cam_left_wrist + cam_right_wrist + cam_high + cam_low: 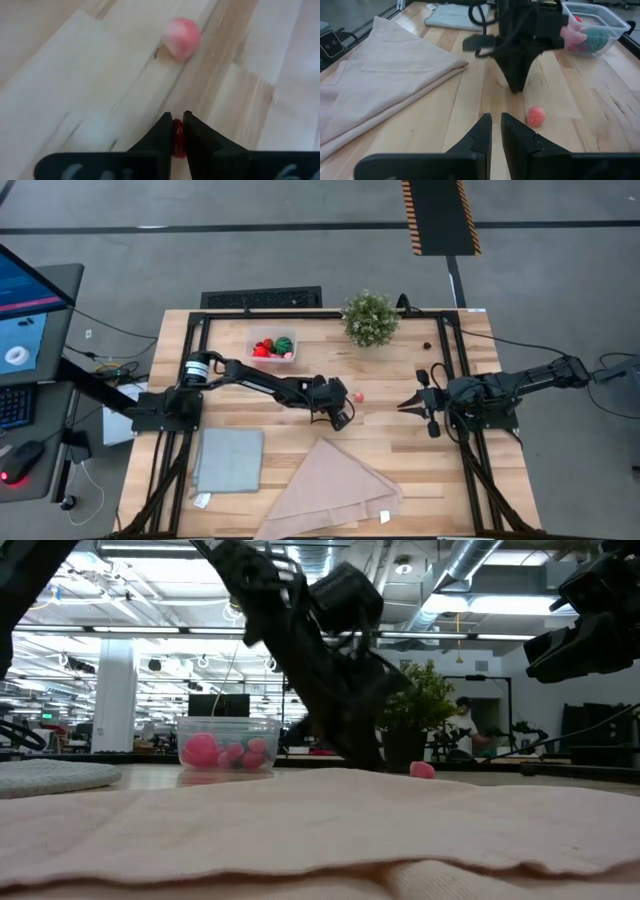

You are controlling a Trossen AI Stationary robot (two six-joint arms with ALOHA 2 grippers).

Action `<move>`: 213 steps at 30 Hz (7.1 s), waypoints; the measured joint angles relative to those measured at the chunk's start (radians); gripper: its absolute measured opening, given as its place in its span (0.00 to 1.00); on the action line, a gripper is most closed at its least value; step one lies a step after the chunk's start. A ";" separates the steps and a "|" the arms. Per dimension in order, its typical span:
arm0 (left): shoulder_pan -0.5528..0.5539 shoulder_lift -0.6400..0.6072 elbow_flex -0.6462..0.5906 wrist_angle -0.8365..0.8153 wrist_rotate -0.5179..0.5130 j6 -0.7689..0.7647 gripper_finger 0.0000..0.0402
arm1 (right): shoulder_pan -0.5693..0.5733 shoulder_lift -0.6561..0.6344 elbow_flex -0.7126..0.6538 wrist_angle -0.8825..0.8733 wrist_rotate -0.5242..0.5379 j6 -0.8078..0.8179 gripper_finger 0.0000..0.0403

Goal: Pick and placing Produce into tupperware
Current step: Put the red cherry into the transparent container, then put the pink peach into the transparent container

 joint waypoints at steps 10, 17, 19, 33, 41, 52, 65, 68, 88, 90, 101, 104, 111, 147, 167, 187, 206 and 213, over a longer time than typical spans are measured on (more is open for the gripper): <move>0.093 -0.217 0.002 -0.282 -0.124 0.026 0.04 | 0.000 0.000 0.000 0.001 0.000 0.000 0.16; 0.227 -0.441 -0.130 -0.331 -0.167 0.040 0.06 | 0.000 0.000 0.000 0.000 0.000 0.000 0.16; 0.270 -0.516 -0.211 -0.284 -0.149 0.050 0.06 | 0.000 0.000 0.000 0.000 0.000 0.000 0.16; 0.484 -0.706 -0.563 0.020 0.027 0.035 0.28 | 0.000 0.000 0.000 0.002 0.000 0.000 0.16; 0.441 -0.723 -0.567 0.096 -0.087 0.032 0.41 | 0.000 0.000 0.000 0.001 0.000 0.000 0.16; 0.225 -0.865 -0.566 0.340 -0.037 0.216 0.46 | 0.000 0.000 0.000 0.001 0.000 0.000 0.16; -0.078 -1.220 -0.975 0.684 -0.142 0.339 0.46 | 0.000 0.000 0.000 0.001 0.000 0.000 0.16; -0.108 -1.261 -1.057 0.755 -0.138 0.324 0.46 | 0.000 0.000 0.000 0.000 0.000 0.000 0.16; -0.150 -1.305 -1.110 0.860 -0.066 0.401 0.46 | -0.006 -0.001 0.000 0.215 0.027 -0.370 0.16; -0.150 -1.305 -1.110 0.859 -0.066 0.399 0.46 | -0.006 -0.001 0.001 0.267 0.027 -0.268 0.16; -0.150 -1.305 -1.110 0.849 -0.066 0.397 0.46 | -0.003 -0.001 0.001 0.540 0.026 0.283 0.16; -0.150 -1.305 -1.110 0.849 -0.067 0.397 0.46 | 0.001 0.003 0.003 0.631 0.003 0.352 0.16; -0.150 -1.305 -1.110 0.850 -0.079 0.397 0.46 | -0.024 0.113 0.125 0.578 -0.003 0.348 0.16; -0.149 -1.305 -1.110 0.835 -0.114 0.371 0.46 | -0.301 1.228 0.696 -0.190 -0.037 0.366 0.81; -0.149 -1.305 -1.110 0.826 -0.114 0.366 0.46 | -0.290 1.400 0.698 -0.076 -0.050 0.330 0.76; -0.149 -1.305 -1.110 0.825 -0.114 0.363 0.46 | -0.294 1.376 0.756 -0.075 -0.093 0.332 0.22; -0.149 -1.328 -1.107 0.907 -0.157 0.288 0.46 | -0.438 1.515 1.211 0.123 -0.340 0.201 0.25; -0.149 -1.368 -1.102 0.879 -0.134 0.274 0.46 | -0.522 1.766 1.608 -0.057 -0.427 0.181 0.25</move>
